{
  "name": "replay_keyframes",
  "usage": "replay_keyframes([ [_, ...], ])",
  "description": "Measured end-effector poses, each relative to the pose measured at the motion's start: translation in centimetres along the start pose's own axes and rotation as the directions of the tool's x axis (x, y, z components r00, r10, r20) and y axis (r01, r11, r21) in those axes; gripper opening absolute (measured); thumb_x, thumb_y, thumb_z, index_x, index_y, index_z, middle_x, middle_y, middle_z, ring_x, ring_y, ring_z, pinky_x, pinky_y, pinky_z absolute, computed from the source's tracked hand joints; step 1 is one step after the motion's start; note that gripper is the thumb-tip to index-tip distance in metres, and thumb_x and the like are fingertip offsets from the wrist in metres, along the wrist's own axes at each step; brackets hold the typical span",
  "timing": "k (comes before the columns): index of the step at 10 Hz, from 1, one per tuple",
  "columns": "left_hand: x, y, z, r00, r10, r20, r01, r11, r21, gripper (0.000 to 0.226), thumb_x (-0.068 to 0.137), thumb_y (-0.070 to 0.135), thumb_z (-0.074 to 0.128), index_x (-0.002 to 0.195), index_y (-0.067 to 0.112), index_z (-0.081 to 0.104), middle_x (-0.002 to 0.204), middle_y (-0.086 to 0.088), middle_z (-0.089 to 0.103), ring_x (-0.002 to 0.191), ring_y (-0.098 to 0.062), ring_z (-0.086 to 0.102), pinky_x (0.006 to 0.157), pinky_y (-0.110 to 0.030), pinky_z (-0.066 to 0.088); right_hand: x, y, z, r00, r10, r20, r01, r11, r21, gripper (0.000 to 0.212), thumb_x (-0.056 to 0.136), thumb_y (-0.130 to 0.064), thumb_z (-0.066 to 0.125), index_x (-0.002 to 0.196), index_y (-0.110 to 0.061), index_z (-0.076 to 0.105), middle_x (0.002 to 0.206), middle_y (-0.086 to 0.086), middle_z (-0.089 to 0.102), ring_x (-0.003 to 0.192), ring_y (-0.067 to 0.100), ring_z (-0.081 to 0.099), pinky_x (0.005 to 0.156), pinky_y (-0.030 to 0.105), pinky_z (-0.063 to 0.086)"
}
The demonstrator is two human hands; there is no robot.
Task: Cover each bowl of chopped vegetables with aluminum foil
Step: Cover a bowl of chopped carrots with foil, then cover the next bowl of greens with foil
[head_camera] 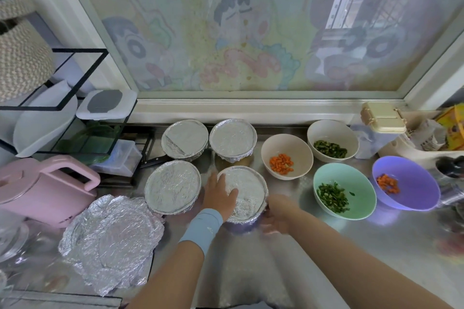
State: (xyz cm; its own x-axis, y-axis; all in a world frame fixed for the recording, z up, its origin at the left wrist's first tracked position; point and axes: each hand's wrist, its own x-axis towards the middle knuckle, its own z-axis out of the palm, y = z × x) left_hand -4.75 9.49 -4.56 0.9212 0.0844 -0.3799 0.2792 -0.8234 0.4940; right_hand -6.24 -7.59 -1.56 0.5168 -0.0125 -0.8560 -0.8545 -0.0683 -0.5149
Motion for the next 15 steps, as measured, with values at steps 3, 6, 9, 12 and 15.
replay_keyframes([
  [3, -1.2, -0.5, -0.2, 0.996, -0.059, -0.064, 0.05, 0.991, -0.126, 0.066, 0.098, 0.035, 0.048, 0.155, 0.019, 0.016, 0.162, -0.006, 0.017, 0.148, -0.027, 0.018, 0.119, -0.042, 0.019, 1.1, -1.4, 1.7, 0.996, -0.073, -0.055, 0.079, 0.99, 0.114, 0.016, 0.095, -0.002, 0.039, 0.099, -0.004, 0.054, 0.087, 0.013, 0.054, 0.079, 0.026, 0.054, 0.071, 0.037, 0.047],
  [6, 2.0, 5.2, -2.3, 0.982, 0.184, -0.044, -0.186, 0.981, -0.054, 0.054, 0.097, 0.029, 0.048, 0.149, 0.023, 0.033, 0.157, 0.002, 0.029, 0.144, -0.019, 0.025, 0.117, -0.038, 0.026, 2.4, -5.1, -3.9, 0.963, -0.042, -0.267, 0.094, 0.979, 0.184, 0.029, 0.095, -0.019, 0.044, 0.122, -0.009, 0.051, 0.101, 0.011, 0.053, 0.091, 0.03, 0.054, 0.074, 0.039, 0.047],
  [9, 7.6, 12.3, -1.2, 0.98, 0.144, 0.14, -0.137, 0.989, -0.062, 0.028, 0.093, 0.025, 0.049, 0.12, 0.025, 0.05, 0.114, 0.001, 0.058, 0.107, -0.025, 0.057, 0.09, -0.042, 0.051, 7.1, -6.3, -7.1, 0.958, 0.059, -0.282, -0.005, 0.982, 0.188, 0.027, 0.099, -0.014, 0.042, 0.118, 0.001, 0.055, 0.089, 0.016, 0.064, 0.066, 0.028, 0.065, 0.045, 0.029, 0.052],
  [12, 7.2, 13.1, -2.7, 0.989, 0.146, 0.037, -0.125, 0.933, -0.338, 0.061, 0.098, 0.037, 0.048, 0.153, 0.036, 0.022, 0.151, 0.006, 0.041, 0.134, -0.022, 0.045, 0.111, -0.045, 0.039, 5.9, -7.7, -8.4, 0.849, -0.254, -0.463, 0.229, 0.967, -0.111, 0.039, 0.084, -0.021, 0.043, 0.12, -0.007, 0.045, 0.103, 0.018, 0.062, 0.089, 0.038, 0.066, 0.078, 0.048, 0.058],
  [15, 0.4, 10.5, -5.4, 0.996, 0.091, -0.016, -0.086, 0.855, -0.511, 0.051, 0.092, 0.059, 0.036, 0.142, 0.047, 0.037, 0.146, 0.0, 0.04, 0.124, -0.026, 0.049, 0.104, -0.05, 0.044, -2.9, -6.3, -6.8, 0.824, -0.45, -0.345, 0.315, 0.869, -0.381, 0.032, 0.098, -0.011, 0.039, 0.127, 0.0, 0.042, 0.114, 0.02, 0.056, 0.079, 0.028, 0.059, 0.063, 0.037, 0.058],
])
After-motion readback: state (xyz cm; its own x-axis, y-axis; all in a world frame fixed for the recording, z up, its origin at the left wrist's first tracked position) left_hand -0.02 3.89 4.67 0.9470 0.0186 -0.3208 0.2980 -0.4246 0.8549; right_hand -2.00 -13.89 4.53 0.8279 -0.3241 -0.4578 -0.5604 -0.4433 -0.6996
